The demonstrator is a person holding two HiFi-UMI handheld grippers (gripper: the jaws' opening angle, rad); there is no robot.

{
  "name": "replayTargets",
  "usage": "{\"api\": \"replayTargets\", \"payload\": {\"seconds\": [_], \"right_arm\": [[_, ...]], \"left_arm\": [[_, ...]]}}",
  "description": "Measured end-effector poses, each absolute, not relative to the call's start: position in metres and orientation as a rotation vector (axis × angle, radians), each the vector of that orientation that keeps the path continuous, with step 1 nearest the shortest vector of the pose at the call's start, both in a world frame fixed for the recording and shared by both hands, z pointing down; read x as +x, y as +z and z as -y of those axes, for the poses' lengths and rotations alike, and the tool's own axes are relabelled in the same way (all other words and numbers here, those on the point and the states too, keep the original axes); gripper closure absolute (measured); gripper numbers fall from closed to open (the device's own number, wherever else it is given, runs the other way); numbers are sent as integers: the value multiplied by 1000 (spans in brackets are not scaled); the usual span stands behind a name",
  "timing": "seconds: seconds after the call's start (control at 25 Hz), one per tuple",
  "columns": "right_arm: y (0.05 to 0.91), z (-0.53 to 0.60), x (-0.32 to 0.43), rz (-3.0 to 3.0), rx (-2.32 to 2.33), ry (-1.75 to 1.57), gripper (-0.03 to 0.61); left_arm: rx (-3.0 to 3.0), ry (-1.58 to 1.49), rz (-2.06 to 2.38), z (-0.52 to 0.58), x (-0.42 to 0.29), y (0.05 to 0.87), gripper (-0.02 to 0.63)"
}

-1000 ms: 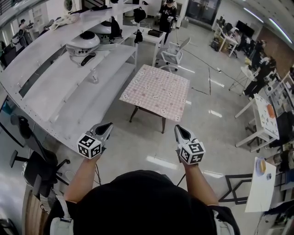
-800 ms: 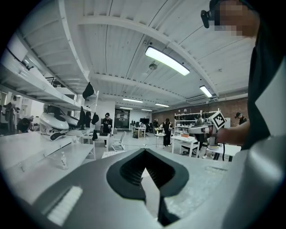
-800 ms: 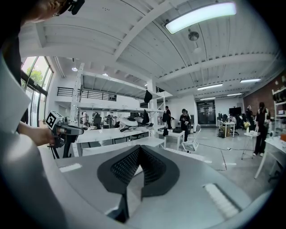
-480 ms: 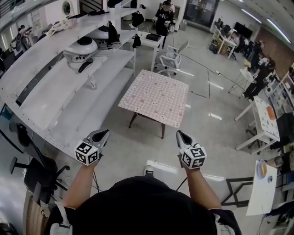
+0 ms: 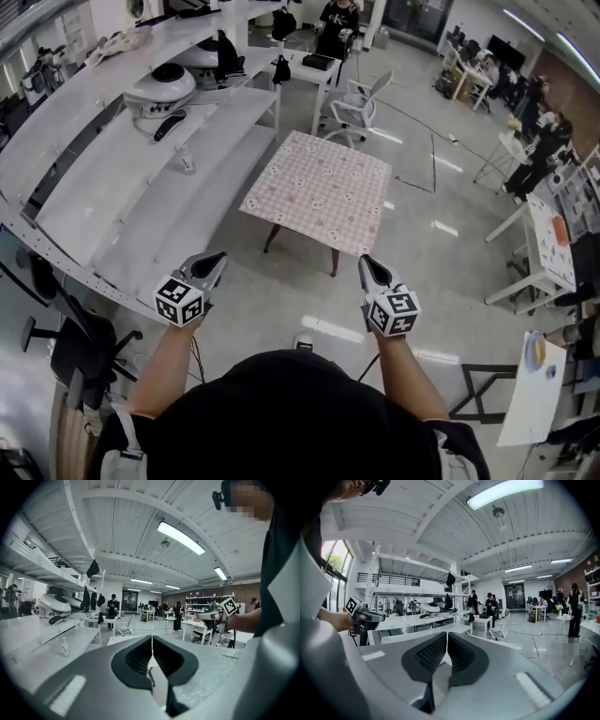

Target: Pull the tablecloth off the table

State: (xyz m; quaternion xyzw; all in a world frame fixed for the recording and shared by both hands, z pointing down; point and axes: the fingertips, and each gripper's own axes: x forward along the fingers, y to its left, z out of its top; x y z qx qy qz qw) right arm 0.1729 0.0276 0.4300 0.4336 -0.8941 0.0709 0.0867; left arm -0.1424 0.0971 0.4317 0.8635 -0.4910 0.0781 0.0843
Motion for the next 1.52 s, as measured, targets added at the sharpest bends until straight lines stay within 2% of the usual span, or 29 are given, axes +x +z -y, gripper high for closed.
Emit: {"api": "replayTargets", "payload": {"seconds": [0.12,0.36,0.52,1.52], "right_arm": [[432,-9,172,2666,1285,220,508],[441,31,171,2658,1265,222,412],[447,57,169,2657,1246,229,390],[482,183,193,2689,1085,296,371]], "left_arm": [[2561,237,1479,-78,-144,434,580],[2538,241,1491,-39,-139,440,478],[2525,255,1496,-17,-135,445,445],[2434,336,1581,94,-102,453,410]]}}
